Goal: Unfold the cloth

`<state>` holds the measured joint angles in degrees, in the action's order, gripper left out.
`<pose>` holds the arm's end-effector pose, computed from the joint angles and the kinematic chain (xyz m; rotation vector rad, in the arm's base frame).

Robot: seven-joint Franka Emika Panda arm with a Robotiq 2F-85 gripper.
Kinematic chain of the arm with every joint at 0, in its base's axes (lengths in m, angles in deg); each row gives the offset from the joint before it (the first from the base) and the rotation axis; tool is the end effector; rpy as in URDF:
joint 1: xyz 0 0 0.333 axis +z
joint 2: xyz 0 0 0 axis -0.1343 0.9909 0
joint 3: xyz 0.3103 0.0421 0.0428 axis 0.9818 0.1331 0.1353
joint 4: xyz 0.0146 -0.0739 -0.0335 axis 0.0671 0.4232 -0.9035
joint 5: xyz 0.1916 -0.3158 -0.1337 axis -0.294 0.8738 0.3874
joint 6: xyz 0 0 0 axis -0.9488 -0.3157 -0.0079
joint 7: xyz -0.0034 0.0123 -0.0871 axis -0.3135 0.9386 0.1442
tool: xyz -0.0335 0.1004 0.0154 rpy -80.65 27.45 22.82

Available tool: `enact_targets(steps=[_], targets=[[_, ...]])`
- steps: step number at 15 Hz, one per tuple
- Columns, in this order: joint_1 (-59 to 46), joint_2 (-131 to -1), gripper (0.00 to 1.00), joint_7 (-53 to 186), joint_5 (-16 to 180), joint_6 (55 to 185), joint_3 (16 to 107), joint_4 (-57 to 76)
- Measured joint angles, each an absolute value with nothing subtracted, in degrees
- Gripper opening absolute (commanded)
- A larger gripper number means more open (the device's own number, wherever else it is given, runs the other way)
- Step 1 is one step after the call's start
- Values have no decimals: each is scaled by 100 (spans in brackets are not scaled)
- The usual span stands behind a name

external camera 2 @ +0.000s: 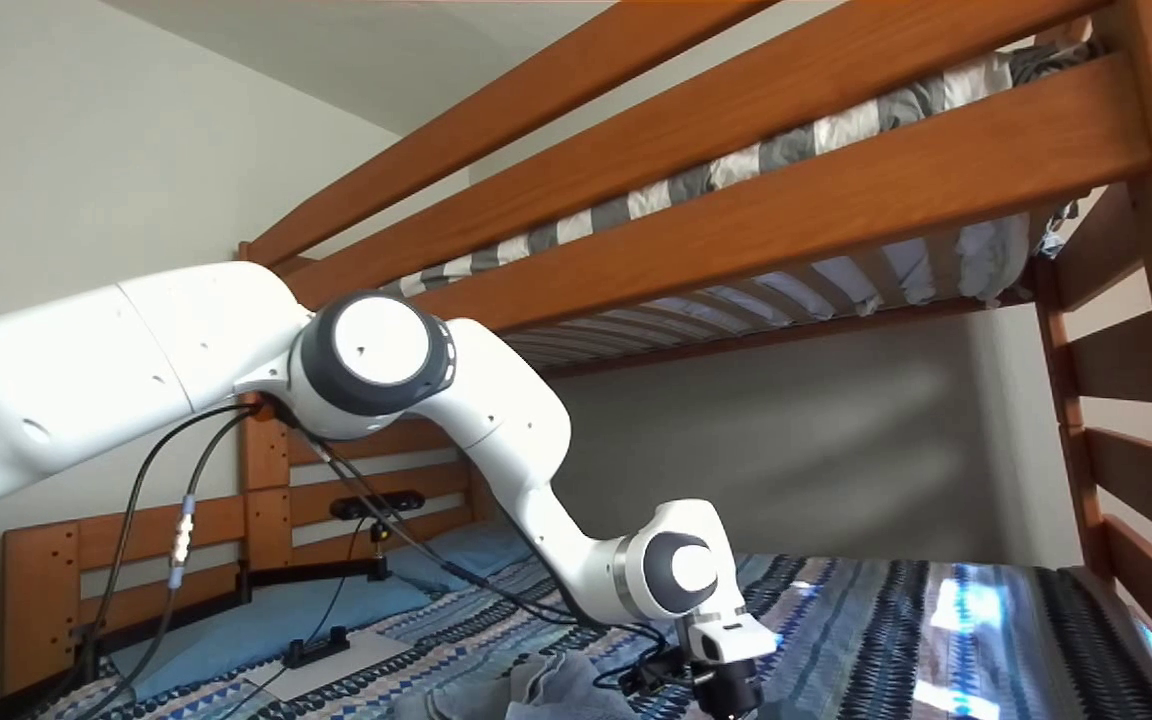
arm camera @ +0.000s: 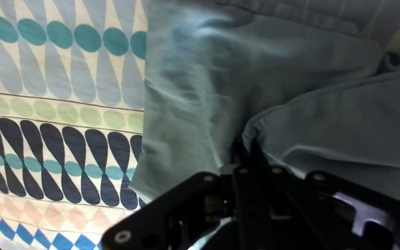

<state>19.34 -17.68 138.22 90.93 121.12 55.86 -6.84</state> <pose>0.6709 0.2292 0.0426 2.6485 -1.1010 0.2334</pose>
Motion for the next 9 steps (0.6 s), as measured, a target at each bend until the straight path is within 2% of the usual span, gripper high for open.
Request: enact_targets(steps=[2,9], targets=[[1927,-1767,1,13819,9093,12112,5586,-687],[1940,-1962,1,14130,9105,12068,5249,-578]])
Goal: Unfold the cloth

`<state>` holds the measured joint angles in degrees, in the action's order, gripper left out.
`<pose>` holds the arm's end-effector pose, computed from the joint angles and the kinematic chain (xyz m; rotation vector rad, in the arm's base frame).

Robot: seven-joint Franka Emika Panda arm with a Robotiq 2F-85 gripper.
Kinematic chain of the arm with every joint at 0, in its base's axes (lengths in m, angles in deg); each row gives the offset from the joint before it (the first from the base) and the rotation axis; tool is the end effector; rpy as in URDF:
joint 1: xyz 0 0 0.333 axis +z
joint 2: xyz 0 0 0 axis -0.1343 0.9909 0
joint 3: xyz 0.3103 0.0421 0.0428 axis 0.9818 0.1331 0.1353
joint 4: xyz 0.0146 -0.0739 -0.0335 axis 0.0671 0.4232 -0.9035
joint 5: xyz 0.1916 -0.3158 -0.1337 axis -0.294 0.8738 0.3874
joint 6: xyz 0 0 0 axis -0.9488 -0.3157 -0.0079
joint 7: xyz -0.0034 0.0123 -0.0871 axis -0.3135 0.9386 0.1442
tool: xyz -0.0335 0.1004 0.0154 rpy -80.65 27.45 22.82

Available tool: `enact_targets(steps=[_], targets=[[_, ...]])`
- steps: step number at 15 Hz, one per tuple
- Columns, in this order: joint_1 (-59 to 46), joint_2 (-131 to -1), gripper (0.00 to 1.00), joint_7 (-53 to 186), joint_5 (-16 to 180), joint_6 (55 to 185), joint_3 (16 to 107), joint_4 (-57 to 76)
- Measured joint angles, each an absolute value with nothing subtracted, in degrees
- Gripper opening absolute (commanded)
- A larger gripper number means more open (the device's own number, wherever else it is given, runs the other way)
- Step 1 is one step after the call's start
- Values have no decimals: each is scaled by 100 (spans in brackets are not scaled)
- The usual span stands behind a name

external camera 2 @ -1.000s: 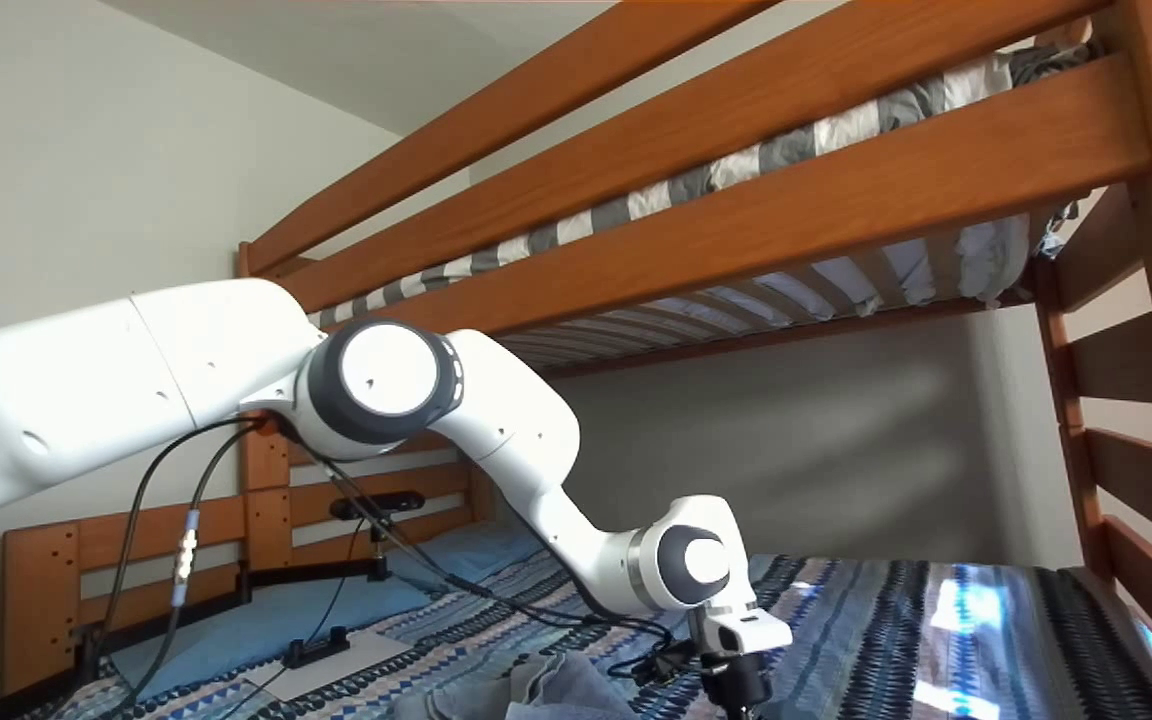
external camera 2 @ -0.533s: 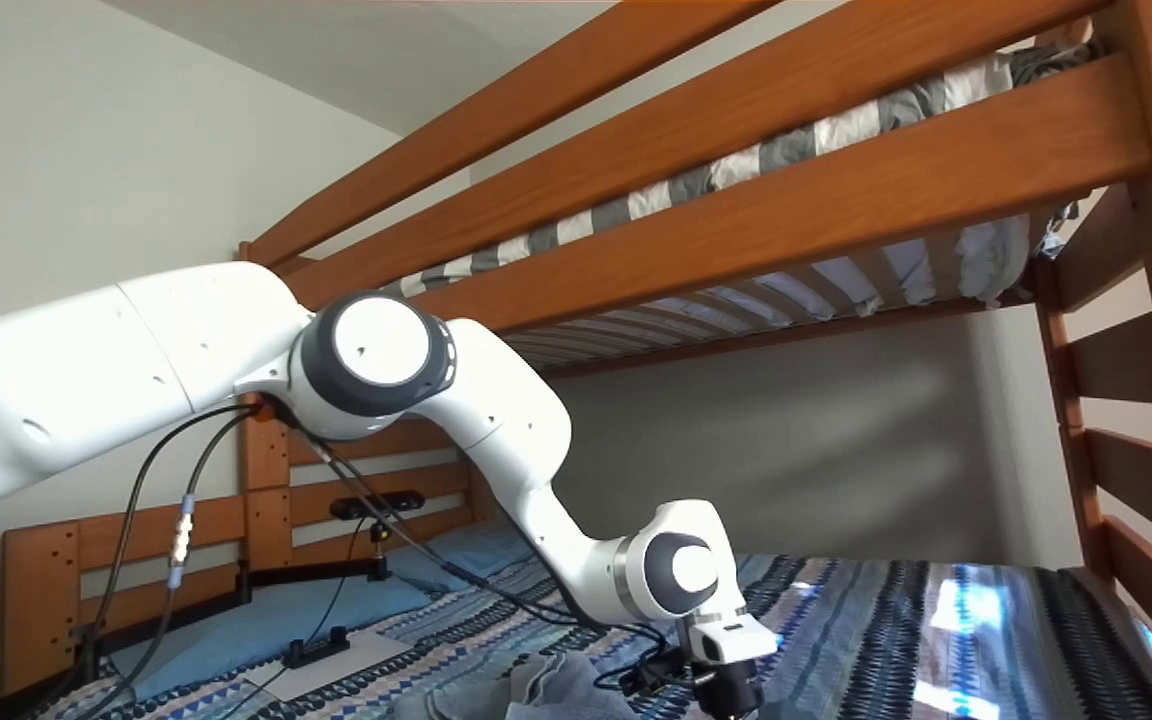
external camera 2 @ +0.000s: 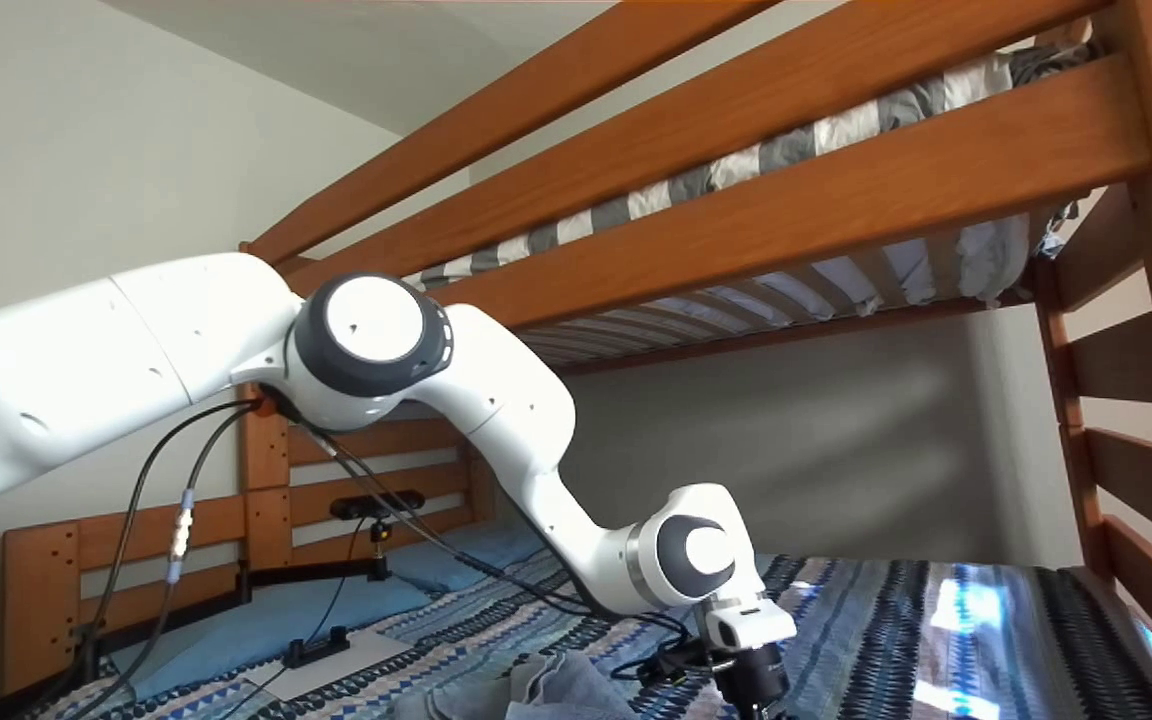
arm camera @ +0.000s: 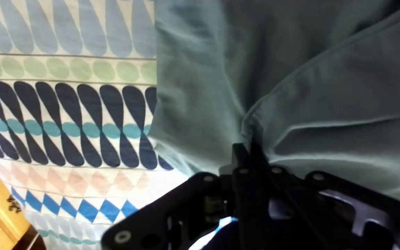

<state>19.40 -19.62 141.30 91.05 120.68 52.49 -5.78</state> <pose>0.6851 0.1991 0.0650 2.5698 -1.2018 0.3022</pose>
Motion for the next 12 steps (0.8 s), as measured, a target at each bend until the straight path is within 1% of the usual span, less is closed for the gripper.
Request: enact_targets(steps=[4,12], targets=[[1880,-2443,1,14867,9100,12067,5054,207],[2043,-3490,1,17339,9101,12326,5022,2370]])
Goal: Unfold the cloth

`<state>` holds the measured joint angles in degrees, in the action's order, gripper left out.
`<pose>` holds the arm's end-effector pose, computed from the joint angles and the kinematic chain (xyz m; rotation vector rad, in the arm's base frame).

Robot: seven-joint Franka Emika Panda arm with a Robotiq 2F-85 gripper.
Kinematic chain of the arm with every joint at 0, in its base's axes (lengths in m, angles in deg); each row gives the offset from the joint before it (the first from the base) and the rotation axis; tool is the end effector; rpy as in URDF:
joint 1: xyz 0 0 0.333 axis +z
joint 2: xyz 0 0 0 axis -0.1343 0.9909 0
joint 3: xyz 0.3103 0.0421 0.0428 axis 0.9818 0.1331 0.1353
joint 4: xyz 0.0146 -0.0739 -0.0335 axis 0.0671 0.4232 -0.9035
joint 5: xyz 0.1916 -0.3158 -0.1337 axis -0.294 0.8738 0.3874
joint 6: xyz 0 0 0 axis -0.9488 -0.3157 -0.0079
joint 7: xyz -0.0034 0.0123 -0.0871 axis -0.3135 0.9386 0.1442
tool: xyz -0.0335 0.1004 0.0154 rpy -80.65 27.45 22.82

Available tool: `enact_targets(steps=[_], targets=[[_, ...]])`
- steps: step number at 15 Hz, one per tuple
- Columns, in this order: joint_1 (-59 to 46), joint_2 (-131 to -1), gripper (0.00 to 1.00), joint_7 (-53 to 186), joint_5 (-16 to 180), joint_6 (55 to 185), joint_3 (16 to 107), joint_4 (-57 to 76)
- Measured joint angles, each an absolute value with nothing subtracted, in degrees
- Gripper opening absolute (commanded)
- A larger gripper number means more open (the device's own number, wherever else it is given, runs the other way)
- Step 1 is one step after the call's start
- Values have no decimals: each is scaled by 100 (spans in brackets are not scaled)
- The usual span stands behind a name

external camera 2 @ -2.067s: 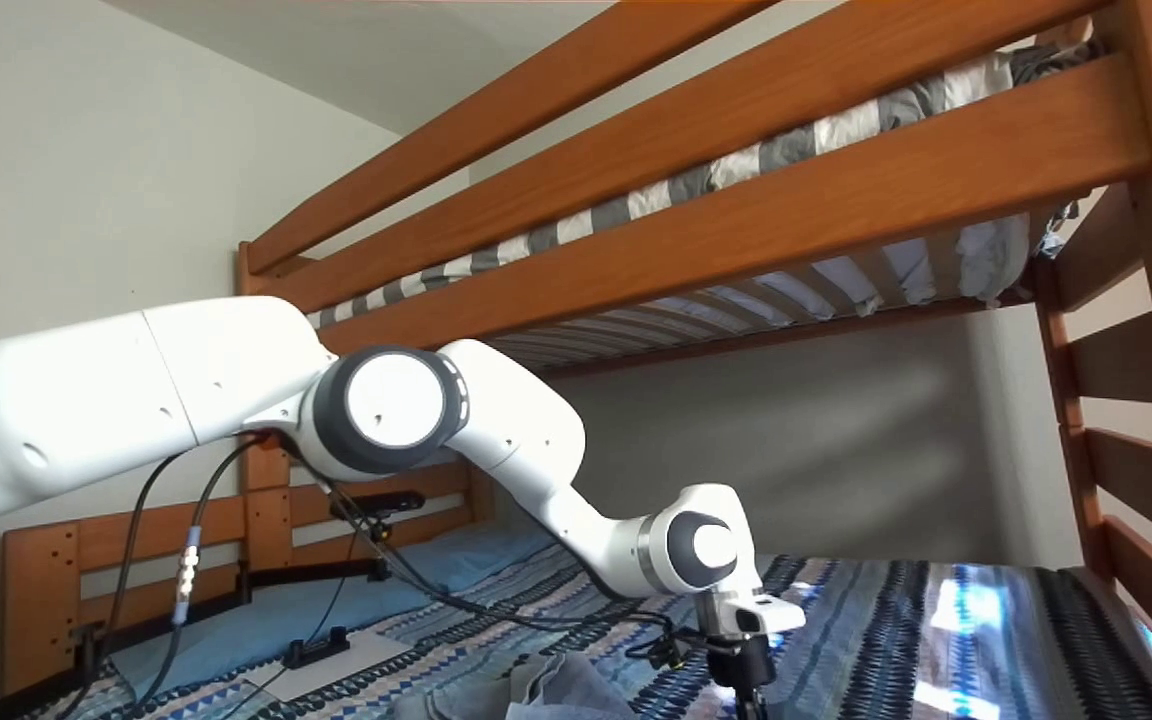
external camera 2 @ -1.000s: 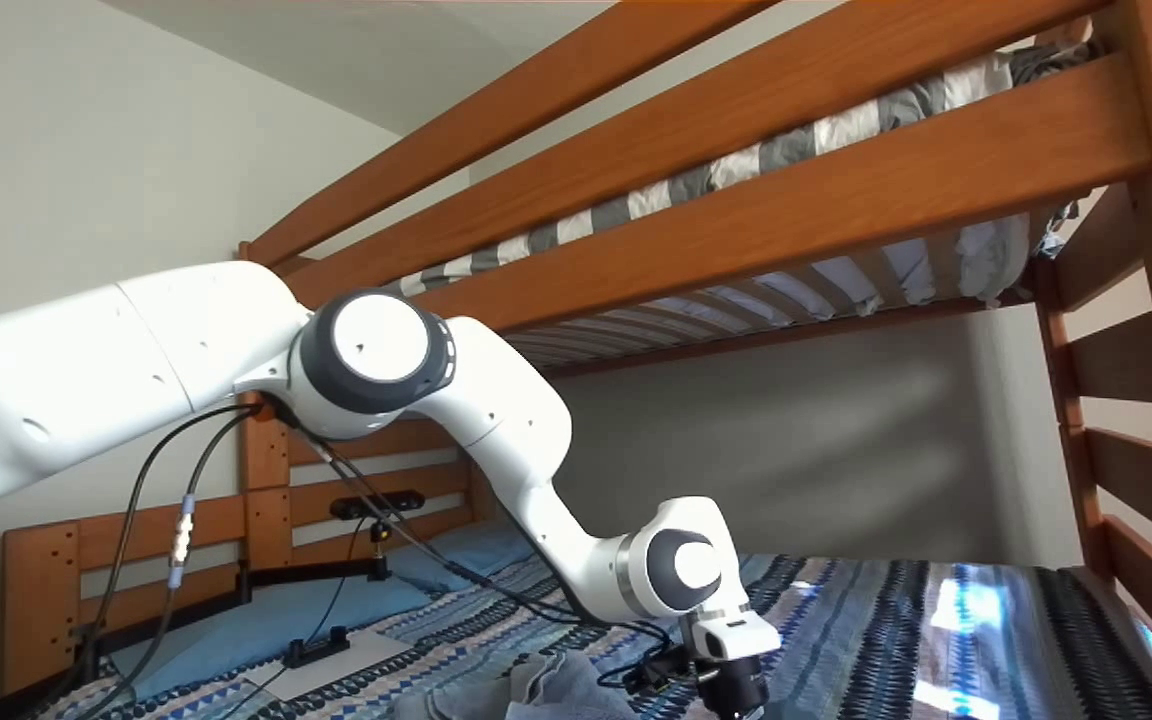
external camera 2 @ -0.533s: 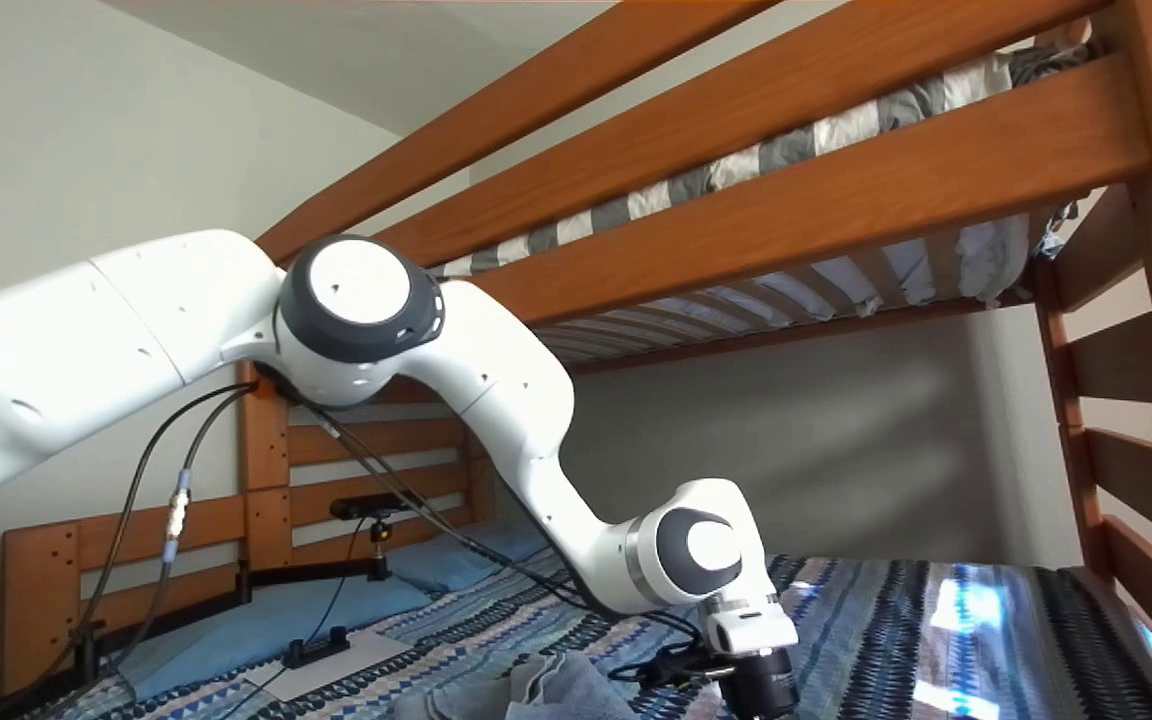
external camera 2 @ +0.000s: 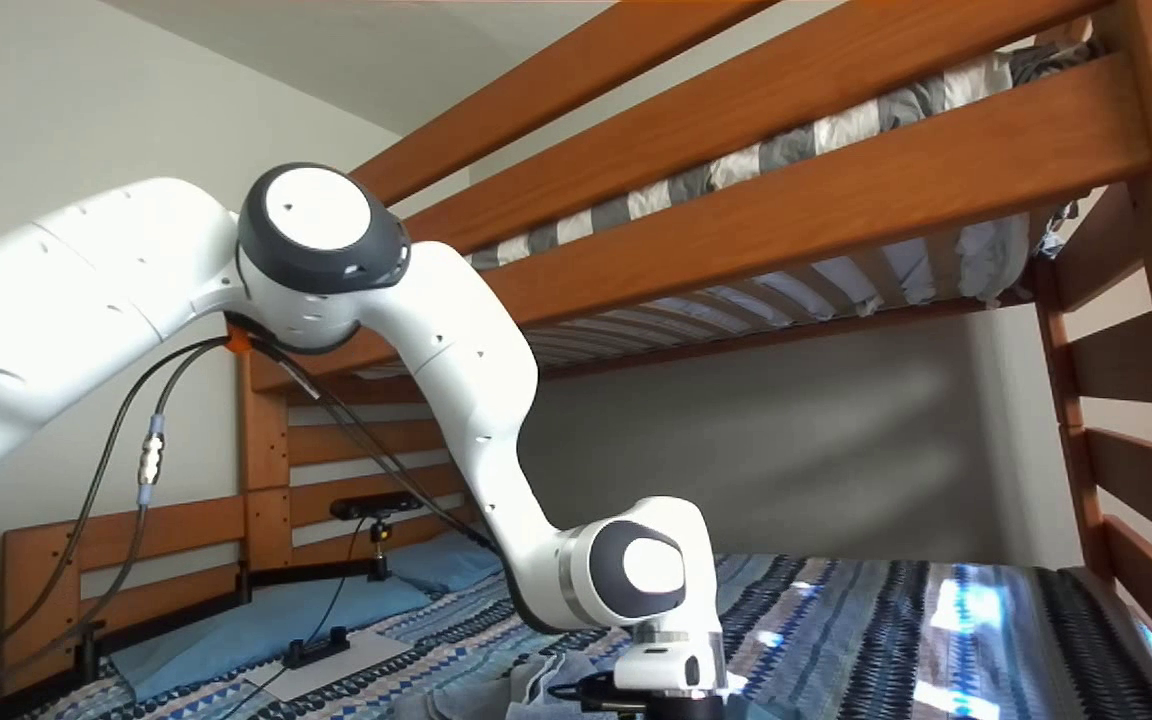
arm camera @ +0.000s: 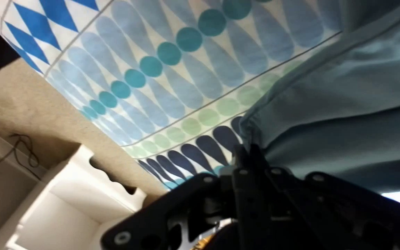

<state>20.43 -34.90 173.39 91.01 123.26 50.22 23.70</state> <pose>0.5790 0.1244 0.0662 2.0106 -1.8640 0.2271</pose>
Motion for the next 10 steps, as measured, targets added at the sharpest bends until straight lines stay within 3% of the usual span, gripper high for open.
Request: enact_targets(steps=[10], targets=[[2323,-4821,4,20230,9889,13325,4410,5191]])
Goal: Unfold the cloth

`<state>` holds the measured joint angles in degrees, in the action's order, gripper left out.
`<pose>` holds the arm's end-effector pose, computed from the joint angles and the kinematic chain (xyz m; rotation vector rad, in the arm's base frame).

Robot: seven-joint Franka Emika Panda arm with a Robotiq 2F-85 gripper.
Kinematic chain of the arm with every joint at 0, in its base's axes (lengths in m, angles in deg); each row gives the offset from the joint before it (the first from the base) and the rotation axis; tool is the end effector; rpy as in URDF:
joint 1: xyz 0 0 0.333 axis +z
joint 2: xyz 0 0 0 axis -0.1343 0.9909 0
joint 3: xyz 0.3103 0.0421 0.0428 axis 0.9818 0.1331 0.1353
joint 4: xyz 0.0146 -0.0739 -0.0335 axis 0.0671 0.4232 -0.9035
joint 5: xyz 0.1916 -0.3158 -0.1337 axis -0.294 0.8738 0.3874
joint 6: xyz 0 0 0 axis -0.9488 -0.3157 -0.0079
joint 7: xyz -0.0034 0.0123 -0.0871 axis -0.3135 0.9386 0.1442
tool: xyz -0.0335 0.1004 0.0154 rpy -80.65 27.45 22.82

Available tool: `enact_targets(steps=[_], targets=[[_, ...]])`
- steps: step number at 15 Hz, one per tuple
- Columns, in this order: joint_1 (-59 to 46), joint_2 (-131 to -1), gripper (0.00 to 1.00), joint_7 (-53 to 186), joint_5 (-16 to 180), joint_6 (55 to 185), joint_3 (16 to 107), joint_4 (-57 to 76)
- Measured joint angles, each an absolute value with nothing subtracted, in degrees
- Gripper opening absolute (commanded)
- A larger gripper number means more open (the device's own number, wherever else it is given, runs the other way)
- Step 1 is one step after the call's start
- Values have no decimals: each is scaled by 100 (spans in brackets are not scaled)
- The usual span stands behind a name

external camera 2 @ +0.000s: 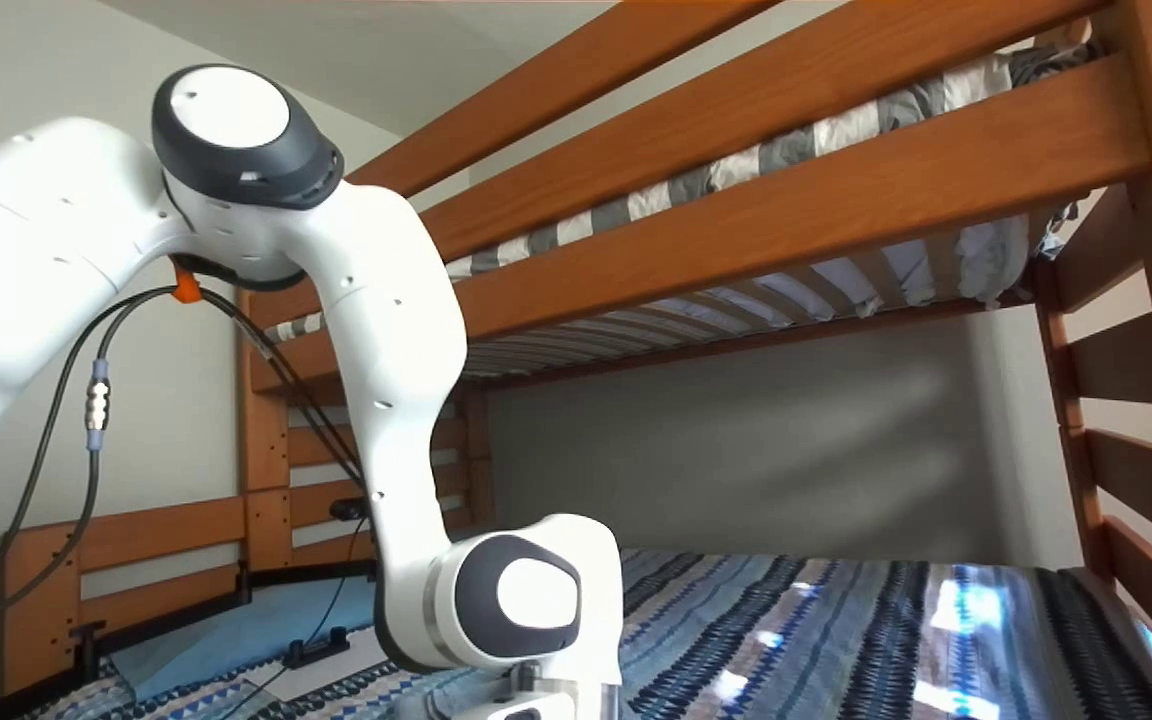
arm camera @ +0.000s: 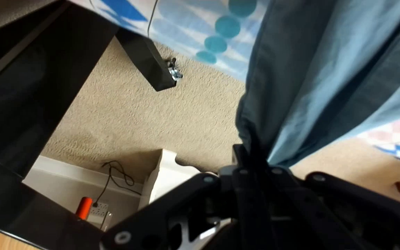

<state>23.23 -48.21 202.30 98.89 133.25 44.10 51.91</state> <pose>0.4500 0.0518 0.0751 1.5211 -2.2160 0.3332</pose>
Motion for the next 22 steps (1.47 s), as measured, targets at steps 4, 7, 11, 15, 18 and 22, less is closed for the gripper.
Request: enact_targets(steps=[4,7,11,15,18,22], targets=[[2336,-4994,4,20465,10040,13377,4338,5481],[2347,-5002,4,20476,10040,13377,4338,5482],[2349,-5002,4,20487,10040,13377,4338,5482],[2350,-5002,4,20494,10040,13377,4338,5482],[2350,-5002,4,20495,10040,13377,4338,5482],[2350,-5002,4,20495,10041,13377,4338,5482]])
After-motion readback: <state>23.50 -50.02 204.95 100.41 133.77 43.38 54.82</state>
